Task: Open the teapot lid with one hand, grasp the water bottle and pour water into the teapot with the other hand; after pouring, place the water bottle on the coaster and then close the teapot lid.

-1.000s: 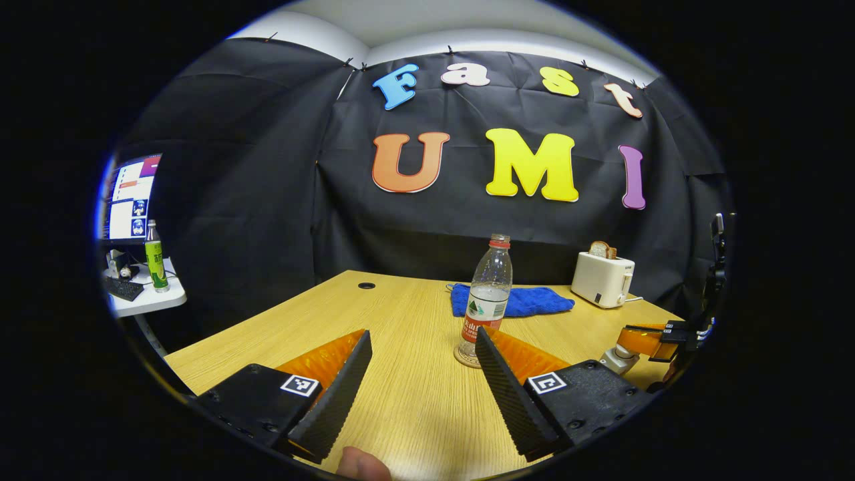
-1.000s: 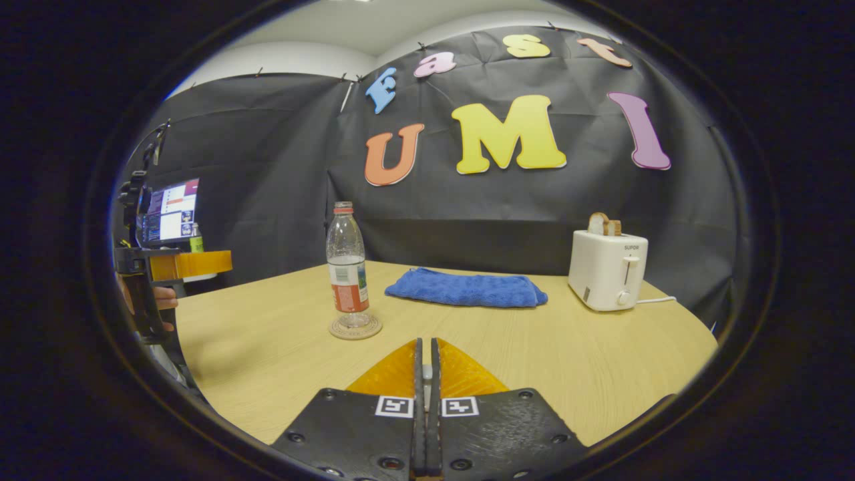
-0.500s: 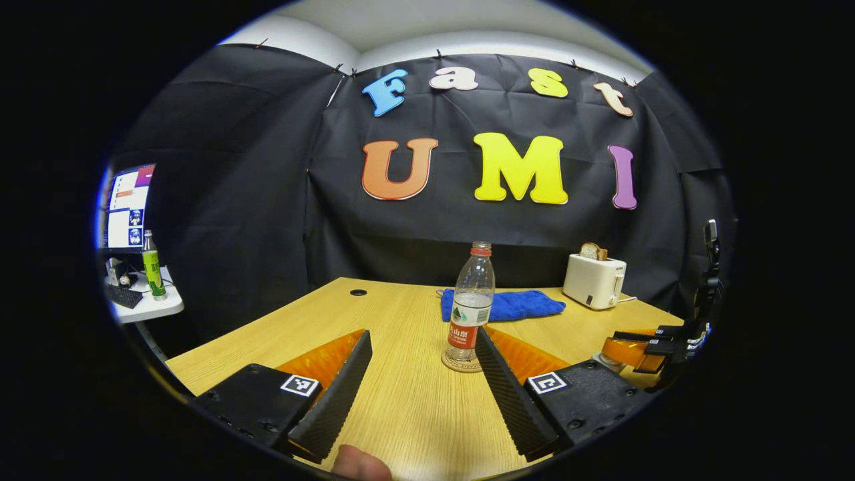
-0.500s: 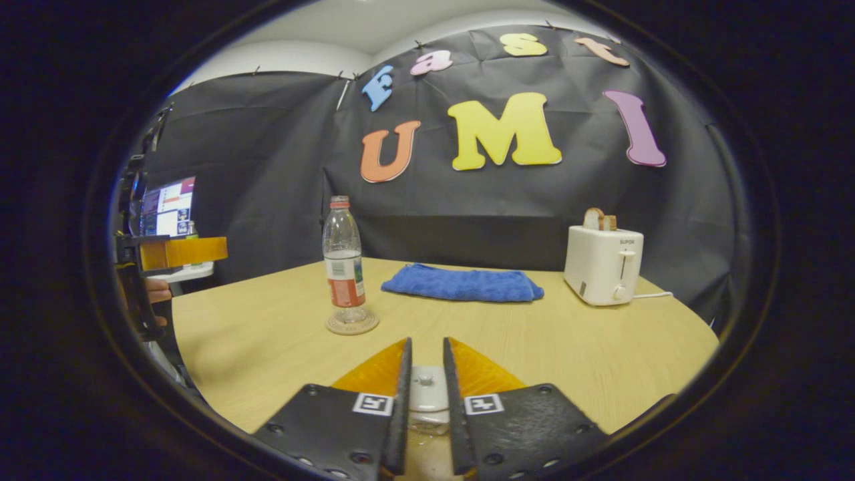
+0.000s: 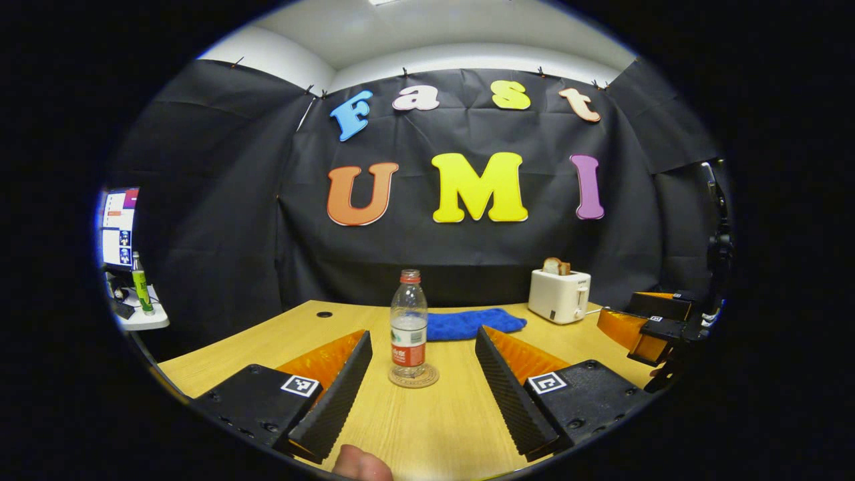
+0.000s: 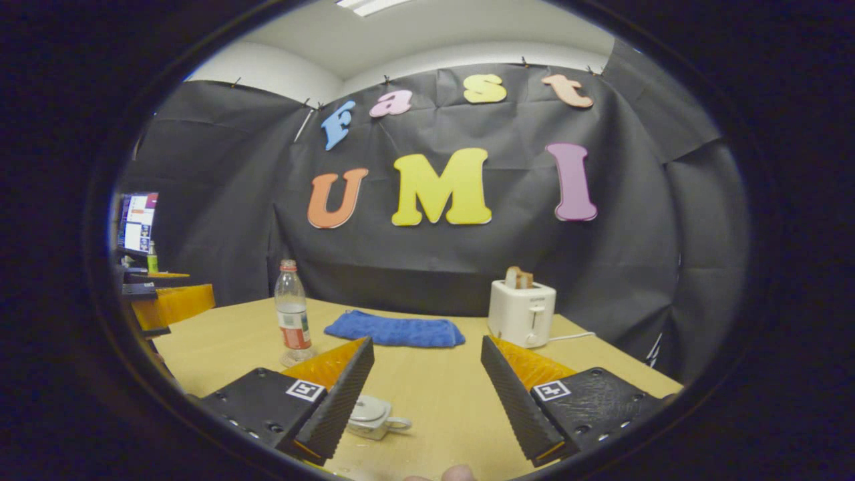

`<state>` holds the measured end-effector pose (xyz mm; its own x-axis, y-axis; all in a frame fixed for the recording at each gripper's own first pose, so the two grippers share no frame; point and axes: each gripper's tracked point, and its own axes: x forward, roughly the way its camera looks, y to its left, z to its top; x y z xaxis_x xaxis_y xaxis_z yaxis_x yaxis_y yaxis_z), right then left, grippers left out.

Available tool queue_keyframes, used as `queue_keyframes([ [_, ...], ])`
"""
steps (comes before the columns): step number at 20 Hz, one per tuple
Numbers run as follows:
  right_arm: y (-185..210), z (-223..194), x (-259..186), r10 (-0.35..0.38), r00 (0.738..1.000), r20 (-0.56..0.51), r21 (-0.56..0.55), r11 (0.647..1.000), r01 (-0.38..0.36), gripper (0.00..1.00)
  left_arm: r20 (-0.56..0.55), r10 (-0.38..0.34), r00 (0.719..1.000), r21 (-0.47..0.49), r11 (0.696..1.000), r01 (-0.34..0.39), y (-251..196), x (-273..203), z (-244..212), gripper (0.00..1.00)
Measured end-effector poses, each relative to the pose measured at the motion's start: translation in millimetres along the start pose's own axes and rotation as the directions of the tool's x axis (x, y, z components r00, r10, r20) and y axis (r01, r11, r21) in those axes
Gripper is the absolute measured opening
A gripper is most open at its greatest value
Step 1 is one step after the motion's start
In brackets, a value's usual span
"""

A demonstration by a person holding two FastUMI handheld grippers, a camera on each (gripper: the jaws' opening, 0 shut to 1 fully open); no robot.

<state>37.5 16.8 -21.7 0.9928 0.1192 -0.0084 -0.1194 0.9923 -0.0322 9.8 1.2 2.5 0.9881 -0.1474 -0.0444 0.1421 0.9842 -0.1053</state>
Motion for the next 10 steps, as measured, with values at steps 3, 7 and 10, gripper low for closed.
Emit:
queue_keyframes([
  [3,-15.1,24.7,-30.6,-0.046,0.998,0.053,0.022,0.999,0.045,0.97,0.026,-0.054,0.998,-0.035,0.998,0.055,-27.7,-7.5,10.9,0.97],
  [7,-23.4,36.4,-53.2,-0.08,0.994,0.075,0.038,0.996,0.078,0.97,0.046,-0.017,0.999,-0.002,1.0,0.017,-20.4,-21.7,14.8,0.97],
  [10,-17.0,33.6,-61.3,-0.087,0.994,0.073,0.024,0.996,0.085,0.97,0.056,-0.003,0.998,0.034,0.999,0.001,-17.6,-26.7,13.1,0.97],
])
